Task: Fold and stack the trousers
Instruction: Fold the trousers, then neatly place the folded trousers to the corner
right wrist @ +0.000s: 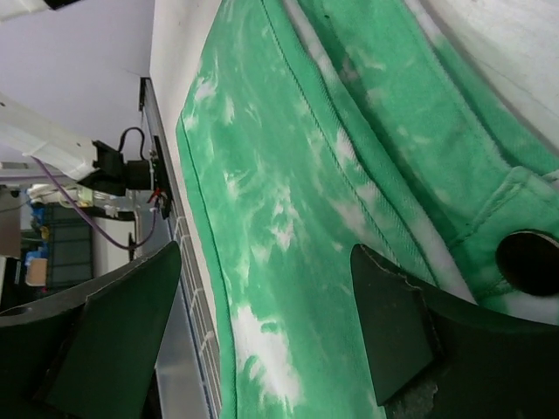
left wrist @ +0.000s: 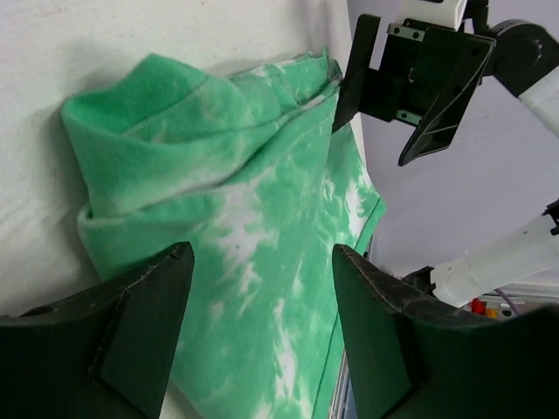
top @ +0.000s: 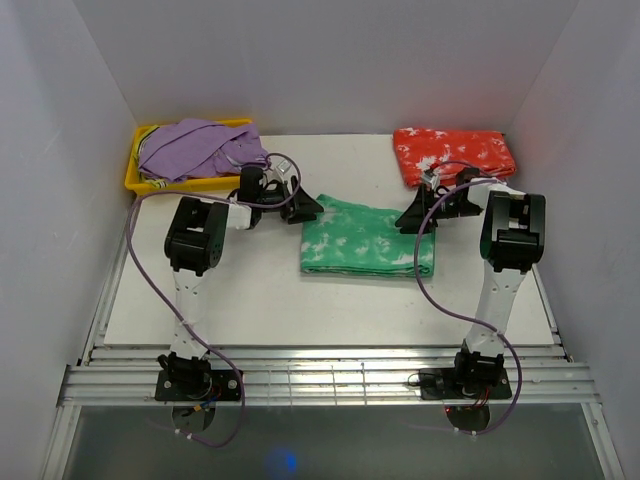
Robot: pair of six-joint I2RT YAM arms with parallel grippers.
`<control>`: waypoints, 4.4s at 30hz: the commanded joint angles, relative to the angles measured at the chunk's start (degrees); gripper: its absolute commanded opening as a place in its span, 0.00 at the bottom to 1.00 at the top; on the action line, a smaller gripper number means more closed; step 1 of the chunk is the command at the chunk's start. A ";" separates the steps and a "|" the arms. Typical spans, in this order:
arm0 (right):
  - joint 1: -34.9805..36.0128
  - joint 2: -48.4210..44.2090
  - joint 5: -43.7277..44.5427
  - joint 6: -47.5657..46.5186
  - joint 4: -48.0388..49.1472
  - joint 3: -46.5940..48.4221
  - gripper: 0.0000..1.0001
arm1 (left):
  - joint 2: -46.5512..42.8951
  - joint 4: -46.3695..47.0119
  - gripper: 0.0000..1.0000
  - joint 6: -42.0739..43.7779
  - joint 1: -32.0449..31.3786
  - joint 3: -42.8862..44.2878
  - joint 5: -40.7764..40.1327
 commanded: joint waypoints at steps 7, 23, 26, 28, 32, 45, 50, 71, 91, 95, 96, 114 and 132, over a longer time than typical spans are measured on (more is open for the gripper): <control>-0.17 -18.07 3.65 -16.22 -16.47 -9.55 0.79 | -28.58 -13.40 0.76 15.40 -0.52 -13.64 4.63; -2.89 -14.02 10.24 -11.05 -2.76 -22.42 0.65 | -20.16 -12.61 0.71 16.01 -5.53 -22.97 -0.03; -2.89 -19.72 11.91 -10.61 -4.86 -19.86 0.66 | -22.61 -16.02 0.73 20.04 -5.97 -21.05 -0.81; -3.07 -23.25 14.00 -10.26 -5.84 -17.75 0.68 | -27.52 -24.77 0.78 30.22 -6.93 -18.41 -3.79; -3.59 -33.78 20.51 -8.94 -5.66 -15.73 0.79 | -38.60 -35.63 0.86 54.71 -14.99 -14.19 -22.55; -5.87 -50.26 41.72 -4.29 10.70 -19.07 0.90 | -39.16 -30.18 0.98 86.76 -32.68 -15.25 -35.88; -10.70 -48.05 33.72 2.38 6.46 -21.42 0.90 | -33.36 -22.47 0.97 90.36 -36.98 -17.52 -34.66; -20.55 -43.22 24.22 14.96 5.58 -30.91 0.90 | -12.34 -27.02 0.35 99.35 -43.59 -3.56 -47.49; -24.25 -42.08 16.49 32.61 29.02 -46.55 0.90 | -4.43 -45.13 0.00 66.30 -29.45 20.09 -15.68; -23.46 -41.02 16.13 36.67 36.33 -50.42 0.90 | -3.37 -44.78 0.00 62.60 -27.86 21.59 -11.20; -23.20 -40.67 16.39 37.20 37.74 -51.04 0.90 | -2.85 -44.78 0.00 61.55 -27.68 21.85 -10.24; -18.18 -37.59 16.57 46.26 53.58 -53.69 0.90 | -11.10 -39.86 0.54 70.05 -31.28 13.52 -30.93; -18.27 -39.70 16.66 46.26 52.25 -53.60 0.90 | -3.64 -36.69 0.54 86.50 -38.85 12.53 -56.63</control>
